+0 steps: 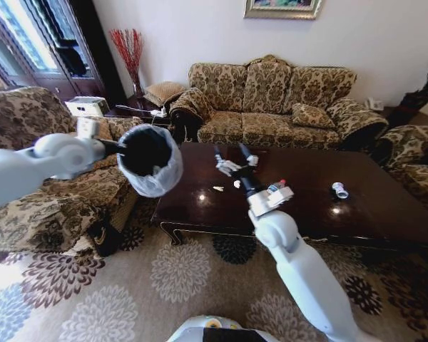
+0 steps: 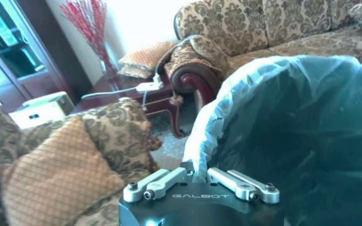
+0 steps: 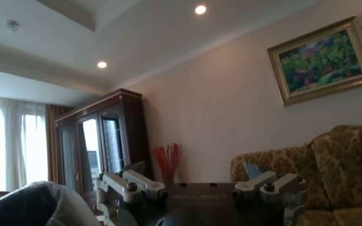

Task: Move to the front of the table and place the trash on the table into the trash bin.

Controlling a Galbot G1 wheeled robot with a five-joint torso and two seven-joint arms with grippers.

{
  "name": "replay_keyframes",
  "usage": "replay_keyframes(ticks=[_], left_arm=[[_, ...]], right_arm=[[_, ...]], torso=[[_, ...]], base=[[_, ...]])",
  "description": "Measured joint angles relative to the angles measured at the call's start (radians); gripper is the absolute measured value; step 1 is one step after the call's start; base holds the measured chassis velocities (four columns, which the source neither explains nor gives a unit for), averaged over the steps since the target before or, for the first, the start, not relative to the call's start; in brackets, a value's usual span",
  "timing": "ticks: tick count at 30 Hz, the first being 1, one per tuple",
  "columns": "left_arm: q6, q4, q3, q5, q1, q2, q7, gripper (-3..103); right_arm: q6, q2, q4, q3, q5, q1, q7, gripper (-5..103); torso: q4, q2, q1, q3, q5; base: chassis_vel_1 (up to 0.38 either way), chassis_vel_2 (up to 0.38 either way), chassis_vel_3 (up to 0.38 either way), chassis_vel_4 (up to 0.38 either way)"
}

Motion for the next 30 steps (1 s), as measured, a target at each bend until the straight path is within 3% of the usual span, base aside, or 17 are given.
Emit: replay_keyframes(ticks=[1, 5, 6, 8, 13, 16, 17, 19, 25, 27, 28, 30], left_arm=[[0.0, 0.0, 0.0, 0.0, 0.0, 0.0, 0.0, 0], [-0.015, -0.075, 0.037, 0.106, -0.029, -0.143, 0.059, 0], [-0.015, -0.075, 0.037, 0.106, -0.029, -0.143, 0.059, 0], [-0.02, -0.109, 0.057, 0.153, -0.05, -0.209, 0.091, 0], [-0.021, -0.167, 0.104, 0.188, -0.125, -0.304, 0.112, 0], [0.0, -0.222, 0.167, 0.243, -0.21, -0.438, 0.142, 0], [0.0, -0.222, 0.167, 0.243, -0.21, -0.438, 0.142, 0], [0.002, -0.247, 0.185, 0.304, -0.217, -0.501, 0.165, 0], [-0.005, -0.255, 0.255, 0.409, -0.247, -0.525, 0.205, 0], [-0.007, -0.222, 0.375, 0.423, -0.359, -0.541, 0.221, 0], [-0.007, -0.222, 0.375, 0.423, -0.359, -0.541, 0.221, 0], [-0.004, -0.191, 0.484, 0.424, -0.49, -0.563, 0.223, 0]], right_arm=[[0.0, 0.0, 0.0, 0.0, 0.0, 0.0, 0.0, 100], [-0.001, 0.036, -0.066, 0.05, -0.05, -0.043, 0.0, 100], [-0.001, 0.036, -0.066, 0.05, -0.05, -0.043, 0.0, 100], [0.018, 0.065, -0.147, 0.062, -0.108, -0.046, 0.0, 100], [0.041, 0.113, -0.284, 0.052, -0.165, -0.039, 0.0, 100], [0.063, 0.149, -0.373, 0.042, -0.194, -0.038, 0.0, 100], [0.063, 0.149, -0.373, 0.042, -0.194, -0.038, 0.0, 100], [0.089, 0.168, -0.442, 0.038, -0.211, -0.018, 0.0, 100], [0.154, 0.233, -0.641, 0.026, -0.284, 0.079, 0.0, 100], [0.167, 0.273, -0.713, 0.022, -0.306, 0.109, 0.0, 100], [0.167, 0.273, -0.713, 0.022, -0.306, 0.109, 0.0, 100], [0.18, 0.303, -0.764, 0.021, -0.329, 0.119, 0.0, 100]], torso=[[0.0, 0.0, 0.0, 0.0, 0.0], [-0.0003, 0.0, 0.0, 0.0, 0.0001], [-0.0003, 0.0, 0.0, 0.0, 0.0001], [-0.0004, 0.0, 0.0, 0.0, 0.0002], [-0.0007, 0.0, 0.0, 0.0, 0.0014], [-0.0005, 0.0, 0.0, 0.0, -0.0001], [-0.0005, 0.0, 0.0, 0.0, -0.0001], [0.0001, 0.0, 0.0, 0.0, -0.0002], [-0.0004, 0.0, 0.0, 0.0, 0.0008], [-0.0005, 0.0, 0.0, 0.0, 0.0011], [-0.0005, 0.0, 0.0, 0.0, 0.0011], [-0.0004, 0.0, 0.0, 0.0, -0.0004]], base=[[0.0, 0.0, 0.0, 0.0], [0.0, 0.0, 0.0, 0.0], [0.0, 0.0, 0.0, 0.0], [0.0, 0.0, 0.0, 0.0], [0.0, 0.0, 0.0, 0.0], [0.0, 0.0, 0.0, 0.0], [0.0, 0.0, 0.0, 0.0], [0.0, 0.0, 0.0, 0.0], [0.0, 0.0, 0.0, 0.0], [0.0, 0.0, 0.0, 0.0], [0.0, 0.0, 0.0, 0.0], [0.0, 0.0, 0.0, 0.0]])
